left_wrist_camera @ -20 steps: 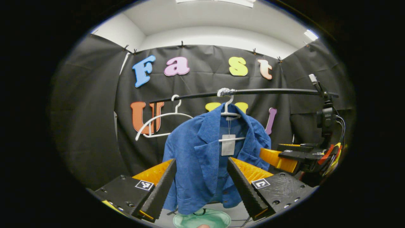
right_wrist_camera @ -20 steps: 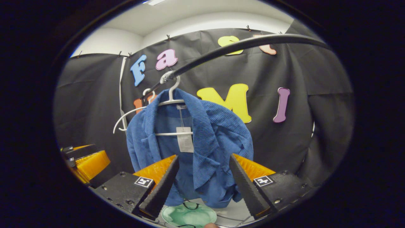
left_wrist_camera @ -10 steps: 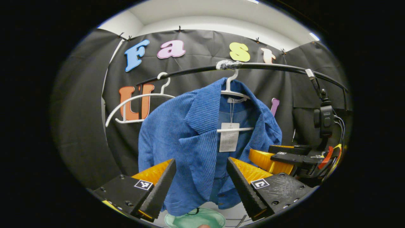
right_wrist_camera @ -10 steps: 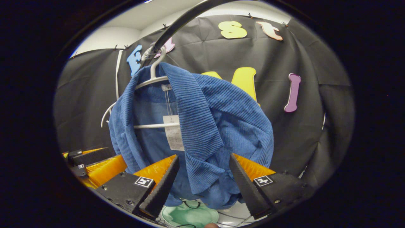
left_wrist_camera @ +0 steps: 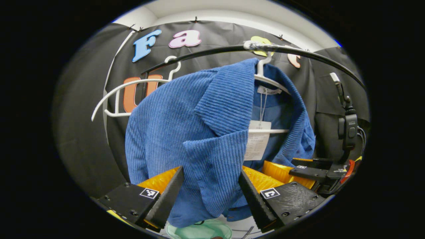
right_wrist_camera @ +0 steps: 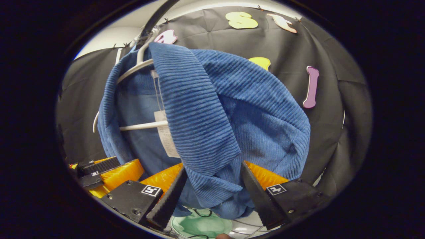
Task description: Grasp the clothes on the hanger with both hands and then place them into the laundry hamper below.
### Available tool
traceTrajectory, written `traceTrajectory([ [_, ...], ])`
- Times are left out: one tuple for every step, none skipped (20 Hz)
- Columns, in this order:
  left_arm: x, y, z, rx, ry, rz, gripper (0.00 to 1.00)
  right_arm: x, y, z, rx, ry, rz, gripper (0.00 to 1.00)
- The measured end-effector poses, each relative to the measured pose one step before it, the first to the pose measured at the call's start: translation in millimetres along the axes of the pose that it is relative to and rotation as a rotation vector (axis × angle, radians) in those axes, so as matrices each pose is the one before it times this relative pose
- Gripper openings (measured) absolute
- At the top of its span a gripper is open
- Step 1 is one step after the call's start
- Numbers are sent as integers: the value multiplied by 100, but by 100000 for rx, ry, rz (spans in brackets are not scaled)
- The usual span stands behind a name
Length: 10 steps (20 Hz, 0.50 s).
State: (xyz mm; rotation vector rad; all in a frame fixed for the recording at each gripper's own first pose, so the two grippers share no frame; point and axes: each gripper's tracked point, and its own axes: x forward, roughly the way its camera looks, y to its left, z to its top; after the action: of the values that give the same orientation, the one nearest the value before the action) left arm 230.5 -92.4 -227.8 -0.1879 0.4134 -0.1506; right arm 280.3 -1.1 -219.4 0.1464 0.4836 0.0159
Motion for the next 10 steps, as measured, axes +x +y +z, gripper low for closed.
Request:
traceTrajectory([
  [383, -80, -393, -1053, 810, 166, 100, 16, -148, -179, 1046, 192, -480, 100],
  [167, -190, -270, -1071, 274, 183, 100, 90, -298, -59, 1305, 414, -542, 100],
  [201, -62, -100, -593, -278, 620, 95, 106, -229, -2, 1105, 216, 476, 100],
  [192, -32, -57, -189, 31, 546, 94, -97, -352, 108, 1075, -207, -408, 96],
  [81, 178, 187, 160, -1011, 1615, 86, -210, -474, 88, 1167, -657, -731, 94],
  [78, 352, 258, 435, -544, 1405, 78, -37, -644, 67, 1458, -452, -1530, 83],
  [39, 478, 203, 416, -300, 1903, 70, -16, -753, 188, 1753, -604, -1147, 75],
  [260, 560, 273, -41, -259, 1268, 61, 19, -536, 165, 1688, -221, -838, 66],
  [1, 777, 192, -250, 421, 3173, 53, 82, -471, 302, 1727, -423, -246, 62],
  [-207, 697, 297, -503, -722, 1655, 38, -50, -365, 197, 1472, -699, -62, 52],
])
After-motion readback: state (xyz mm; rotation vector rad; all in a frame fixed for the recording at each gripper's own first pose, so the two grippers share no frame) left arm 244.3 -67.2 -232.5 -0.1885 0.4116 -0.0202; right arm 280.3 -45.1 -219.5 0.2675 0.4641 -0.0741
